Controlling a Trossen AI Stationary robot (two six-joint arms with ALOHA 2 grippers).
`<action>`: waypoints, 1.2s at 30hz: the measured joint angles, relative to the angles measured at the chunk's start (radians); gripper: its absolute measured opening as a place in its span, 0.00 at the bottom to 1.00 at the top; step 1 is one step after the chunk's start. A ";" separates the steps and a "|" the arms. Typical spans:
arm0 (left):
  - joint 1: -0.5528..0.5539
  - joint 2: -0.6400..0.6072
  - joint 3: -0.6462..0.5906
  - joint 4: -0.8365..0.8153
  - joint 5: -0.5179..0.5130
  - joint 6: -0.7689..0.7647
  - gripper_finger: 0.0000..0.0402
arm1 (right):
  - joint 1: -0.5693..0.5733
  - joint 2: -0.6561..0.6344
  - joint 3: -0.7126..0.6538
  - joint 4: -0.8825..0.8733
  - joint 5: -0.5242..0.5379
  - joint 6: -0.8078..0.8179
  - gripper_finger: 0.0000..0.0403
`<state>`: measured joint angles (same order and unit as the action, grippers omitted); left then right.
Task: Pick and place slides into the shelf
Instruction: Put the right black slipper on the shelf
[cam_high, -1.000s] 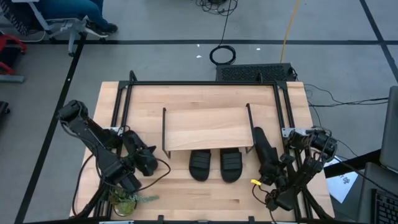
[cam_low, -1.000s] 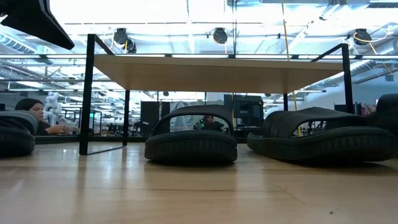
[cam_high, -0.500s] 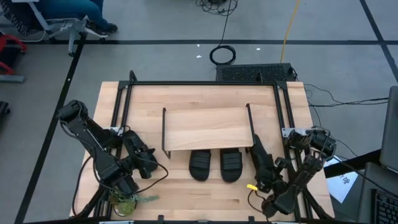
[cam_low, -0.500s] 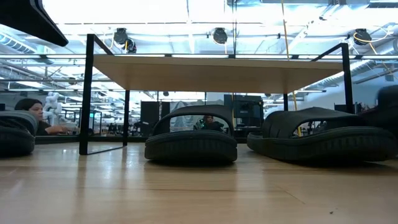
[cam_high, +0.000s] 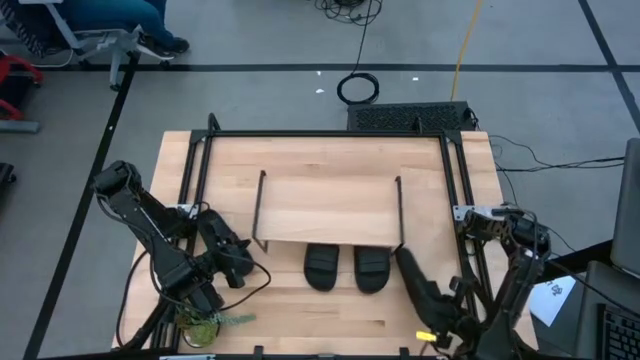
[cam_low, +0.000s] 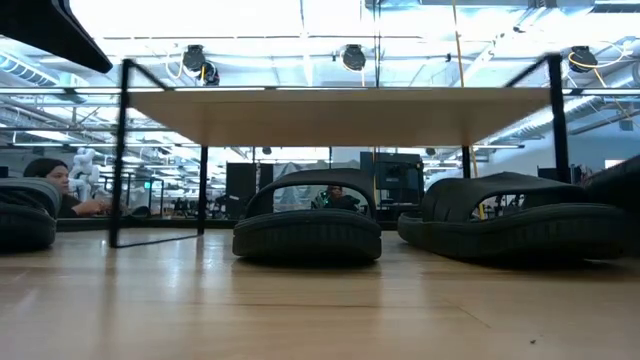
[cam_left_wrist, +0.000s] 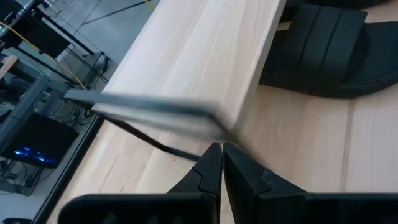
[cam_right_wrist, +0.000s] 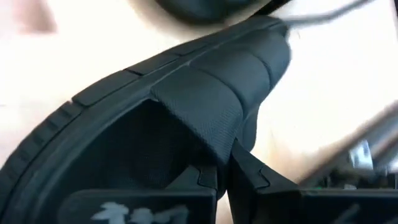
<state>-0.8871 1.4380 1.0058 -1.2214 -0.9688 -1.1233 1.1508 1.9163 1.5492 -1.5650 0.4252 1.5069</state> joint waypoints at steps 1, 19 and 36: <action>0.000 0.000 0.000 0.000 0.000 -0.005 0.05 | 0.002 0.000 0.017 0.000 0.024 -0.025 0.00; 0.000 0.000 0.000 0.007 0.027 -0.031 0.05 | 0.001 0.000 0.074 -0.006 0.068 -0.123 0.00; 0.000 0.000 0.000 0.006 0.027 -0.011 0.05 | 0.049 0.000 0.346 -0.005 0.314 -0.383 0.00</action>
<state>-0.8871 1.4380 1.0058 -1.2152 -0.9421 -1.1347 1.1995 1.9160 1.8950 -1.5700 0.7387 1.1236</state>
